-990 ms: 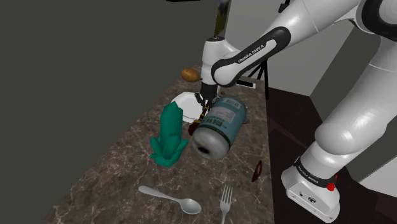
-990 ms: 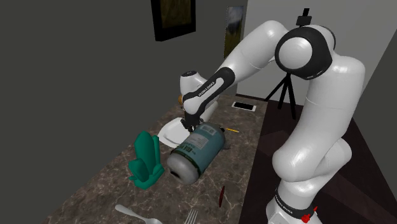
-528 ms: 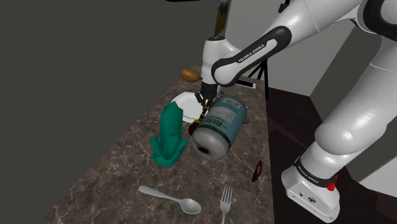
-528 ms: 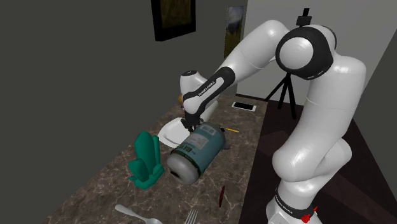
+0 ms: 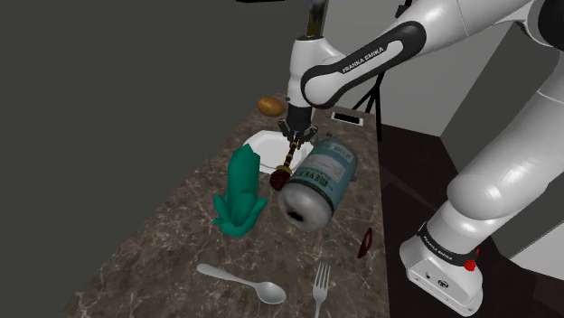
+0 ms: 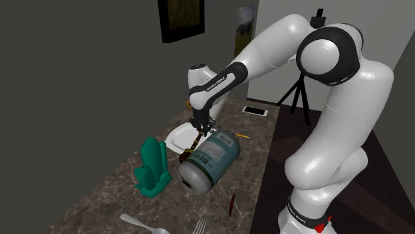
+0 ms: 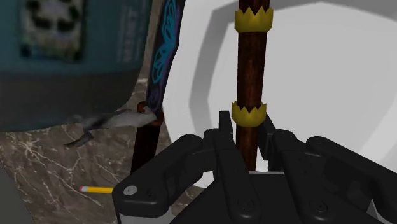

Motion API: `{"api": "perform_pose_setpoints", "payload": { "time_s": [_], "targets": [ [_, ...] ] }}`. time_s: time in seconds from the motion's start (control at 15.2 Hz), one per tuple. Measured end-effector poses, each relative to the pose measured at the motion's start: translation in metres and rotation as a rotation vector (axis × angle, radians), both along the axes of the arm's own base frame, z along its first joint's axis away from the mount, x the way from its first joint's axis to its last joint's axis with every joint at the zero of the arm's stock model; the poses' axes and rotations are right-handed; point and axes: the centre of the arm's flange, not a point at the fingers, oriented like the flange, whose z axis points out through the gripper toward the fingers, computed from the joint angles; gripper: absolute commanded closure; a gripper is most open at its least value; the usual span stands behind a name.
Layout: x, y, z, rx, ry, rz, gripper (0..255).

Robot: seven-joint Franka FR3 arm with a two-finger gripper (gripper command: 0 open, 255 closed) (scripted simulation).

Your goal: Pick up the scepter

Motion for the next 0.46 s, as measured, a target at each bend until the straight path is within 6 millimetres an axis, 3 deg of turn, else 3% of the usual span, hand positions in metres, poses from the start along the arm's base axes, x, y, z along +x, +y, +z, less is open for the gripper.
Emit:
{"api": "perform_pose_setpoints", "payload": {
  "time_s": [0.46],
  "targets": [
    [0.000, 0.000, 0.033, 0.000, 0.000, 0.000, 255]
  ]
}}
